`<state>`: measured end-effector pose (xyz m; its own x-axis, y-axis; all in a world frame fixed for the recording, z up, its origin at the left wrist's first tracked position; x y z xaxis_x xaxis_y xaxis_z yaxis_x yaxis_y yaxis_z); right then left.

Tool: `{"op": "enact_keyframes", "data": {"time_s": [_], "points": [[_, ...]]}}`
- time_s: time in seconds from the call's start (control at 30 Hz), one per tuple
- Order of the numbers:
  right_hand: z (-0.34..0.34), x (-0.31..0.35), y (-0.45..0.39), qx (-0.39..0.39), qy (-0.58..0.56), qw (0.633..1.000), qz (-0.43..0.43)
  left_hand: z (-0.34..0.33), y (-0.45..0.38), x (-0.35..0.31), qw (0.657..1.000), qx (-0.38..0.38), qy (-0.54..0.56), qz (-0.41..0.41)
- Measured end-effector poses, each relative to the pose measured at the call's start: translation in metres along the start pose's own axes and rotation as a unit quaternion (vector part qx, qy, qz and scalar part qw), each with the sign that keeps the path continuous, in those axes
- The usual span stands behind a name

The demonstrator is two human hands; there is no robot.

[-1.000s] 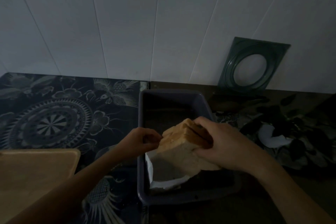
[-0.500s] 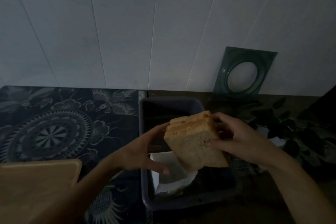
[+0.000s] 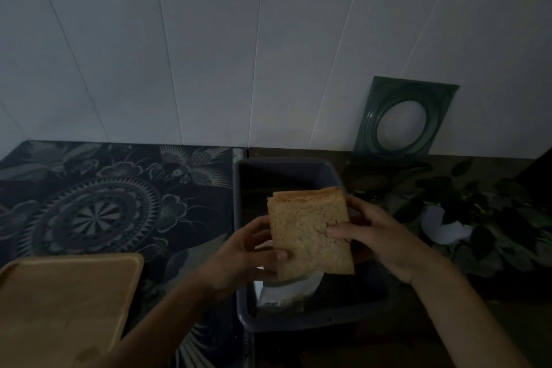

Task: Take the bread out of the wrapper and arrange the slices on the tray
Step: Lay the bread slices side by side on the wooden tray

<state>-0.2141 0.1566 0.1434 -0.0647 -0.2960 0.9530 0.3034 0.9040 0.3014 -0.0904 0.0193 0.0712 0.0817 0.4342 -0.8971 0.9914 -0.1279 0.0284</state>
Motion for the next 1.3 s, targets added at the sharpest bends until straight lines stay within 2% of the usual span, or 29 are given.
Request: {"op": "enact_keyframes", "data": {"time_s": [0.33, 0.67, 0.93, 1.17, 1.3], "points": [[-0.001, -0.022, 0.003, 0.037, -0.057, 0.998, -0.019, -0.021, 0.018, 0.016, 0.999, -0.02, 0.028, 0.021], [-0.034, -0.041, -0.005, 0.124, -0.09, 0.988, -0.032, -0.023, 0.062, 0.019, 0.994, -0.11, 0.024, 0.004], [-0.076, -0.046, -0.026, 0.178, -0.064, 0.981, -0.044, 0.005, 0.106, 0.012, 0.988, -0.153, -0.015, -0.014], [-0.126, -0.039, -0.056, 0.194, -0.063, 0.978, -0.046, 0.044, 0.154, 0.007, 0.982, -0.188, -0.015, -0.019], [-0.159, -0.036, -0.077, 0.183, -0.064, 0.98, -0.053, 0.067, 0.184, -0.001, 0.983, -0.181, -0.012, -0.023]]}}
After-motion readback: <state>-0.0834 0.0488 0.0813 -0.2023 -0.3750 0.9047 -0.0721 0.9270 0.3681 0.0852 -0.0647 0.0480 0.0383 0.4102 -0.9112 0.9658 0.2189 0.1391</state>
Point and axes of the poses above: each hand's wrist, its own y-axis away from the middle knuckle, its own z-axis out of the back of the hand, x = y × z, the point moved 9 cm from there along -y, towards the middle knuckle, and after that the axes turned 14 degrees about x, right-handed, at the moved point
